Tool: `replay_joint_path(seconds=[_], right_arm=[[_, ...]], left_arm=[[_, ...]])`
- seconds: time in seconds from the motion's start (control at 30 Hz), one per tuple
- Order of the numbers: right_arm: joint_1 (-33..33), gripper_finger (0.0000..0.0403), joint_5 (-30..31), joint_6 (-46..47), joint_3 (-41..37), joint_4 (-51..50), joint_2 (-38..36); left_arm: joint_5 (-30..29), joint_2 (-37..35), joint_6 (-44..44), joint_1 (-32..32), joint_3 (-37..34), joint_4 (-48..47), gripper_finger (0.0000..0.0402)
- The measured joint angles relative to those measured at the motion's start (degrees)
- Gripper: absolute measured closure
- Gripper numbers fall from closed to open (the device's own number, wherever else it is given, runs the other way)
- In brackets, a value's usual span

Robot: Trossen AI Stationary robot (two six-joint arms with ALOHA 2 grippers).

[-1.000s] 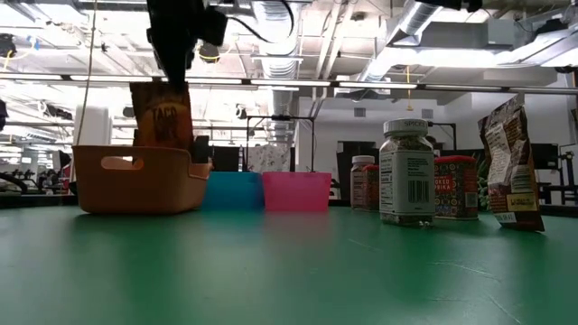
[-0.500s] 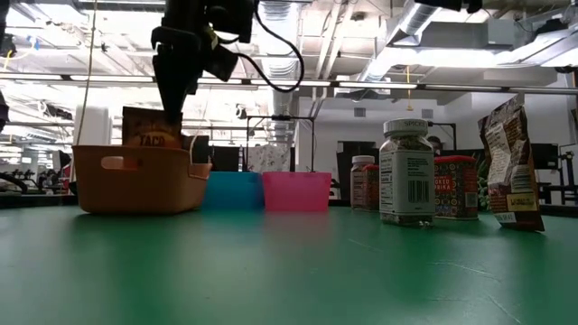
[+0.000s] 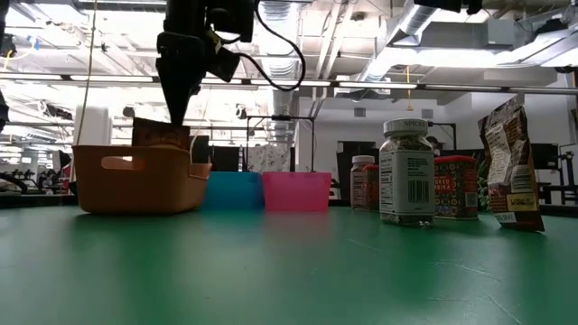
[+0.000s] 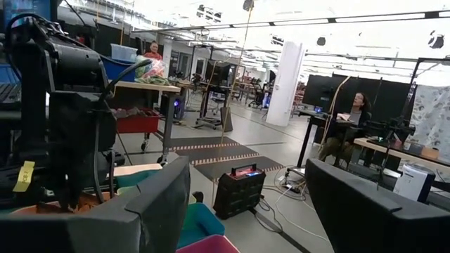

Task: Sort spices by type
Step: Put the bottom orange seasoning pack into the orange bin, then put the bottom green seasoning bottle into the yellow bin

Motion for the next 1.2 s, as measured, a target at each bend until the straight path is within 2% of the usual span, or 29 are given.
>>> replay_joint_path(seconds=[0.53, 0.83, 0.97, 1.07, 1.2], right_arm=[[0.00, 0.0097, 0.00, 0.04, 0.00, 0.00, 0.01], [0.00, 0.0097, 0.00, 0.04, 0.00, -0.19, 0.01], [0.00, 0.0097, 0.00, 0.18, 0.00, -0.91, -0.01], [0.00, 0.0097, 0.01, 0.17, 0.00, -1.70, 0.01], [0.00, 0.0097, 0.01, 0.17, 0.00, -1.55, -0.01]], left_arm=[[-0.38, 0.00, -3.06, -0.30, -0.18, -2.55, 0.0255], [-0.06, 0.04, -5.32, -4.31, 8.10, -7.44, 0.0239], [4.48, 0.00, -13.09, -10.05, 12.63, -14.84, 0.0238], [8.48, -1.23, -19.47, -17.82, 12.98, -14.12, 0.0238], [9.16, -1.06, -26.13, -29.24, 13.01, -14.24, 0.0238]])
